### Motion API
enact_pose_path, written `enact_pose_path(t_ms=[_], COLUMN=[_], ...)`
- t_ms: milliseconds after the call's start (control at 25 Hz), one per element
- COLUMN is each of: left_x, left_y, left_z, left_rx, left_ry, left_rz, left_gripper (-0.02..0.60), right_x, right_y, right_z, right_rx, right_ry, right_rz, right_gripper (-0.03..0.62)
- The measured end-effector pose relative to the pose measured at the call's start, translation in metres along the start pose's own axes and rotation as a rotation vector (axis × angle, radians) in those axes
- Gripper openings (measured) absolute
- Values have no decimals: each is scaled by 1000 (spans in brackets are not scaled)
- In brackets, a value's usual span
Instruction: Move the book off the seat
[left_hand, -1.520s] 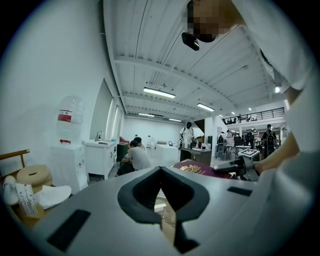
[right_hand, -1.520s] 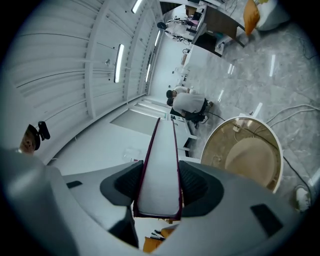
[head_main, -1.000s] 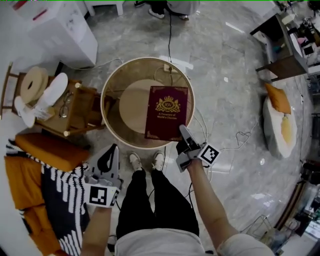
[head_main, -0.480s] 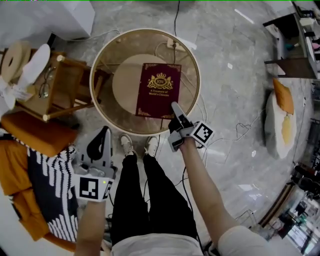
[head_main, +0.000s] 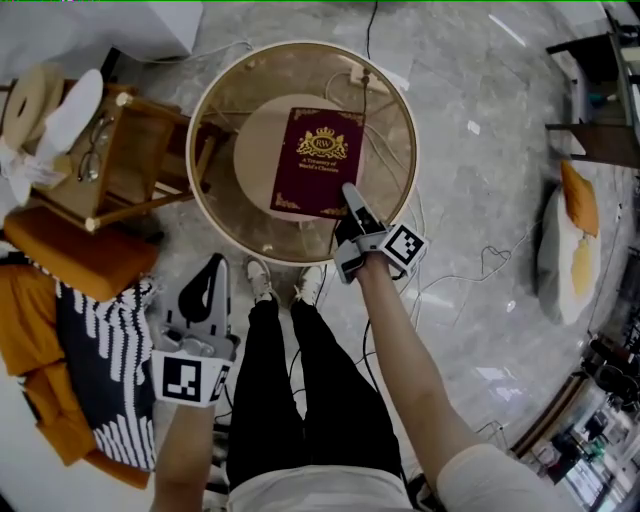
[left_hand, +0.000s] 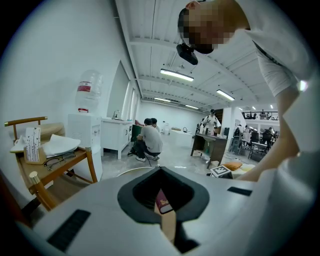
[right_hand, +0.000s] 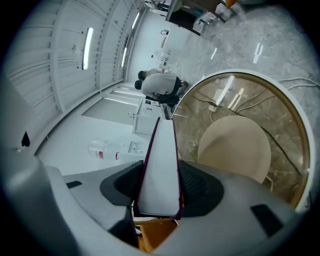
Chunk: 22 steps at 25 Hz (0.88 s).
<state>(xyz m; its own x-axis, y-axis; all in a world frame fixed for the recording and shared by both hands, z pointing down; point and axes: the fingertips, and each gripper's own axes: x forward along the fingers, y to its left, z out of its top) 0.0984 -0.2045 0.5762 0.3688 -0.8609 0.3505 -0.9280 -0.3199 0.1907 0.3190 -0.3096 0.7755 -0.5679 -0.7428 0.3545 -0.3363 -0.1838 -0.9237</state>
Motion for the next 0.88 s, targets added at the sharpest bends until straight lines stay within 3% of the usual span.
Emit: enact_pose_path(t_ms=[160, 880], left_x=[1, 7], left_y=[3, -2], left_z=[-1, -8], left_rx=[16, -1], left_ry=[-1, 8], left_rz=[9, 11], left_gripper=[17, 17], right_x=[11, 18], right_y=[-18, -50], right_z=[-5, -16], right_rx=[-3, -65], right_ry=[38, 112], right_rz=[-46, -108], right_gripper=[236, 238])
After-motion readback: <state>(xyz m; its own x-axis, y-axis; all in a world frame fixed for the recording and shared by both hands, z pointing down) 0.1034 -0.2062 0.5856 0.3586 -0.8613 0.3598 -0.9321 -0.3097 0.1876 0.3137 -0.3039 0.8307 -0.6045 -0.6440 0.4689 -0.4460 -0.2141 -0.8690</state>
